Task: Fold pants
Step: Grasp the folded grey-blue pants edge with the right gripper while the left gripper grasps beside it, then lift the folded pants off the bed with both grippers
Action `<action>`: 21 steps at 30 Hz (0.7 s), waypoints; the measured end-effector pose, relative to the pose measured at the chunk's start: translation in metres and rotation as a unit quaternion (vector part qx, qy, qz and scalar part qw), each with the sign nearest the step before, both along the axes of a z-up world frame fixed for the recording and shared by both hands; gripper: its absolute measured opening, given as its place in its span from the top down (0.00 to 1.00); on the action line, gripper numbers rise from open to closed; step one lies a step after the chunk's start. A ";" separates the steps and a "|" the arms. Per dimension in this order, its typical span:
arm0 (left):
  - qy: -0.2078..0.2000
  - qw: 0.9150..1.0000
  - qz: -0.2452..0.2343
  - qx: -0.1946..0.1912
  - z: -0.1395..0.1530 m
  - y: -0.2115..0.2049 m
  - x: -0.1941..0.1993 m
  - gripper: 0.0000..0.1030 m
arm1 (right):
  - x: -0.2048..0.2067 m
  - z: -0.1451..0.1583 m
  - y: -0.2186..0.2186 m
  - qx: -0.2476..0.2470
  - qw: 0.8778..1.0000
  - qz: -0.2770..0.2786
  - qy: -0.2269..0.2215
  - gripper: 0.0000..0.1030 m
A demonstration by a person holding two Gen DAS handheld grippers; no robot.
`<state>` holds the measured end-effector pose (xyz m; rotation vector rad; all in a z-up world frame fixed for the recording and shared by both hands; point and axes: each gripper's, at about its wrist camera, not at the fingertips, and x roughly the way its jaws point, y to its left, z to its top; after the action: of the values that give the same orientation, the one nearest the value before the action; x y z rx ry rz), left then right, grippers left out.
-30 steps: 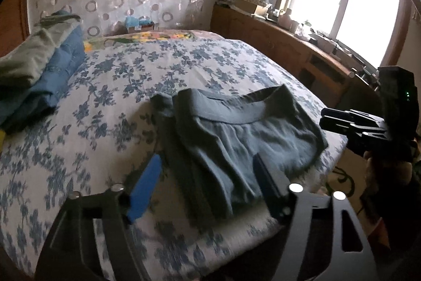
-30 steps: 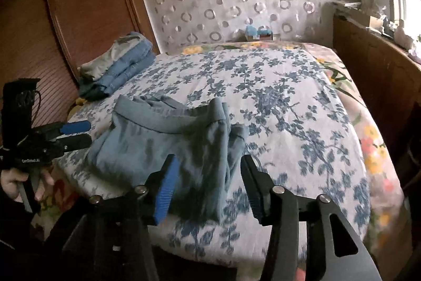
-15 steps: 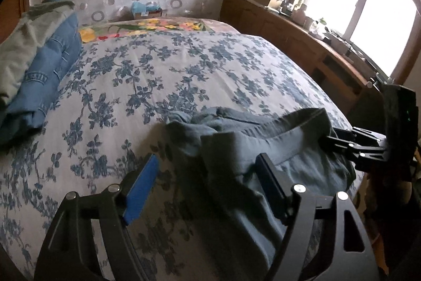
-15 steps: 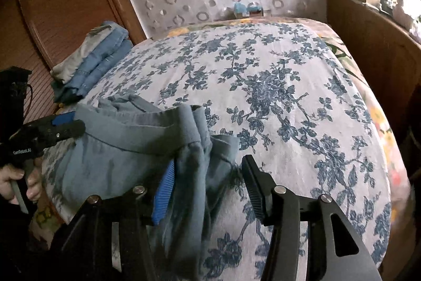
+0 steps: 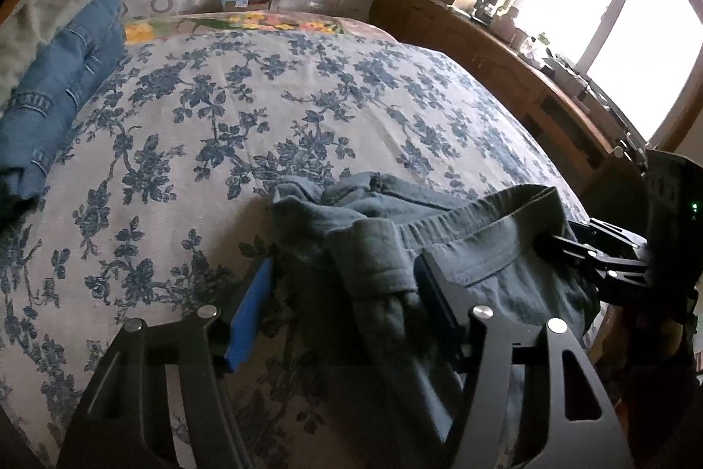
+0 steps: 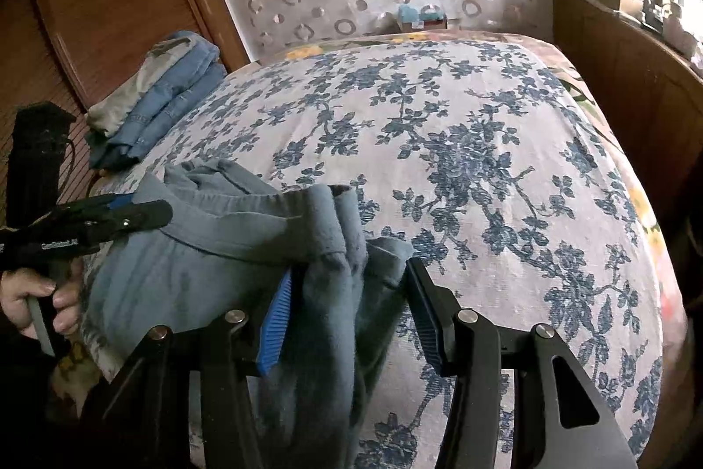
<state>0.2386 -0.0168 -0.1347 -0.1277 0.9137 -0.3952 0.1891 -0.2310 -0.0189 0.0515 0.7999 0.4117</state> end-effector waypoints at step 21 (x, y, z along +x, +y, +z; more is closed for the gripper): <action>-0.115 0.993 -0.004 -0.024 0.081 0.008 -0.051 0.79 | -0.022 0.037 0.010 0.050 0.994 0.043 -0.084 0.87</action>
<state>0.1872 -0.0087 -0.0541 -0.1198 0.6779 -0.4288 0.1671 -0.2215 0.0176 0.0742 0.6165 0.5298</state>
